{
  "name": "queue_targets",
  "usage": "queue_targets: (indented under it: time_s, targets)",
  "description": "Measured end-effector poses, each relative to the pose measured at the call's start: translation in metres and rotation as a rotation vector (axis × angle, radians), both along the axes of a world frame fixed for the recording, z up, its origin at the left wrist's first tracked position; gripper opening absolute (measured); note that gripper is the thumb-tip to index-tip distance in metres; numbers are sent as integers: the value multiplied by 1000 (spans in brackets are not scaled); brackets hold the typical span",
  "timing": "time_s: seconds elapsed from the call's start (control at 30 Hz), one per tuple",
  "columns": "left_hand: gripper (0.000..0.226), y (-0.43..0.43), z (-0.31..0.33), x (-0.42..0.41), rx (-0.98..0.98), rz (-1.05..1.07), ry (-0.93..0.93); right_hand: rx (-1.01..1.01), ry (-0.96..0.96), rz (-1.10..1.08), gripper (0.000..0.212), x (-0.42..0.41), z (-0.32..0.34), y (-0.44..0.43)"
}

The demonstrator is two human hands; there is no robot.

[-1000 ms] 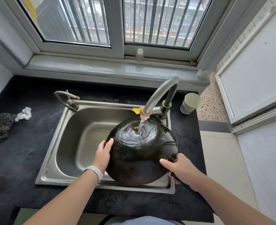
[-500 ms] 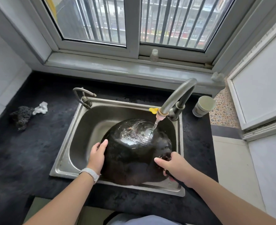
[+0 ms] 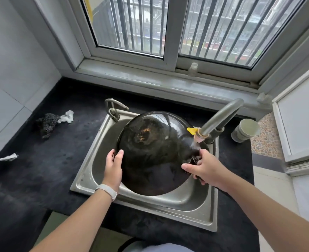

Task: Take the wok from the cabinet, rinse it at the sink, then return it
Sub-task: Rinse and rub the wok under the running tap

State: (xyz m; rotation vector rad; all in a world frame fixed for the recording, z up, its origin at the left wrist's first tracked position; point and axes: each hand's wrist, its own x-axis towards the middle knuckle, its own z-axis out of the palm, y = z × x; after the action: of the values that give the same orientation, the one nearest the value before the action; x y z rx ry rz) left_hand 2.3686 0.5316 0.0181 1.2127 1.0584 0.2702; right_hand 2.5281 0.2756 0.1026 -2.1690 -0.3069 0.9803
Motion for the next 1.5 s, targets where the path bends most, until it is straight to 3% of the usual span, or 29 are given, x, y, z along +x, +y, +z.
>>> queue_targets:
  time_s: [0.07,0.23,0.43,0.63,1.0,1.1,1.2,1.5]
  targets:
    - [91,-6,1,10,-50,-16,-15,-21,-39,9,52,10,6,-6]
    - [62,-31,1,42,-132,-11,-81,-52,-106,-15,48,27,18,-23]
    - [80,-54,-2,67,-156,-20,-102,-89,-144,-36,50,34,26,-45]
    - [52,-71,-4,78,-188,32,-148,-101,-166,-40,53,35,29,-59]
    - [82,-77,-15,71,-225,13,-153,-174,-177,-3,58,26,31,-61]
    - [75,-72,-9,62,-235,29,-149,-160,-166,-10,58,22,26,-56]
    - [57,-64,-2,52,-195,75,-145,-136,-135,-3,55,16,21,-46]
    - [51,-22,7,8,65,168,-31,-20,27,-44,45,-9,1,-4]
